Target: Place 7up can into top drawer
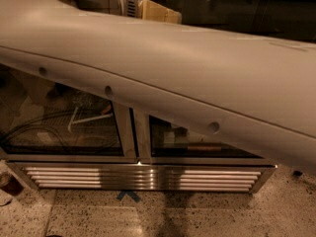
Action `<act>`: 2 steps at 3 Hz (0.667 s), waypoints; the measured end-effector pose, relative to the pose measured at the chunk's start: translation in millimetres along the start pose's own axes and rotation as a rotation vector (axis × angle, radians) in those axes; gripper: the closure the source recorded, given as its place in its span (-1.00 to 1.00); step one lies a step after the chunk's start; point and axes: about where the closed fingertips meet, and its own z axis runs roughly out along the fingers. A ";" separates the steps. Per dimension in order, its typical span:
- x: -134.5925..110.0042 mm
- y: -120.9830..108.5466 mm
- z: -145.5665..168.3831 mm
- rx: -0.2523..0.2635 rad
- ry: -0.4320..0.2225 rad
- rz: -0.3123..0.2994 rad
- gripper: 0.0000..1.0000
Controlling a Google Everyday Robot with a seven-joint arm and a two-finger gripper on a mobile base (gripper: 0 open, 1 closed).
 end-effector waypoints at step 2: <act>-5.4 1.4 -8.0 -0.008 -0.014 -0.046 -1.00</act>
Offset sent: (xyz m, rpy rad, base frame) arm -0.0038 0.0022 0.0066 -0.0328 -0.0023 0.0218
